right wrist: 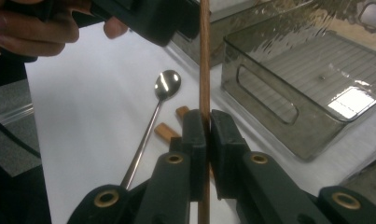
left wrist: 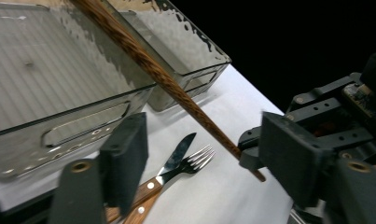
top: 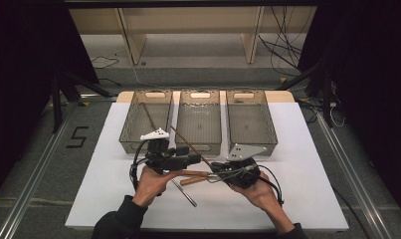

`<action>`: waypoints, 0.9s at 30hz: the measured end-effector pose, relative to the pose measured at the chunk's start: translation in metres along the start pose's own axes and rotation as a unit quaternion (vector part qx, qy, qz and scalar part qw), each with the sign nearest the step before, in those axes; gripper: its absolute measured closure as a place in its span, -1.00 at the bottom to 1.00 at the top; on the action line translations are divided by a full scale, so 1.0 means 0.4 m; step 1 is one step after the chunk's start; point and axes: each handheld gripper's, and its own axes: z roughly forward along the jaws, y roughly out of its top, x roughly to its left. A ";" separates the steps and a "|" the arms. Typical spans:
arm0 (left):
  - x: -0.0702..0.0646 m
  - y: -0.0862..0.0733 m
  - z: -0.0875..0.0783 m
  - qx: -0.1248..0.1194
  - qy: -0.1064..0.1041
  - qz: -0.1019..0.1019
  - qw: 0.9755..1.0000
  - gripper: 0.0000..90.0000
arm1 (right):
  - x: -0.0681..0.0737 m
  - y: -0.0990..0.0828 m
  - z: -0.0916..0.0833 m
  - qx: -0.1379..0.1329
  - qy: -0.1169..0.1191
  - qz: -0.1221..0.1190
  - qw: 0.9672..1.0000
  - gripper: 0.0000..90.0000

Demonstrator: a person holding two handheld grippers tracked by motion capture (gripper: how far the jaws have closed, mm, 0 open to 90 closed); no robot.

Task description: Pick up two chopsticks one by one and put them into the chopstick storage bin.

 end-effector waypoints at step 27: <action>0.000 0.008 0.012 0.005 -0.086 -0.016 0.996 0.82 | 0.015 -0.001 0.000 -0.041 0.014 -0.011 0.999 0.90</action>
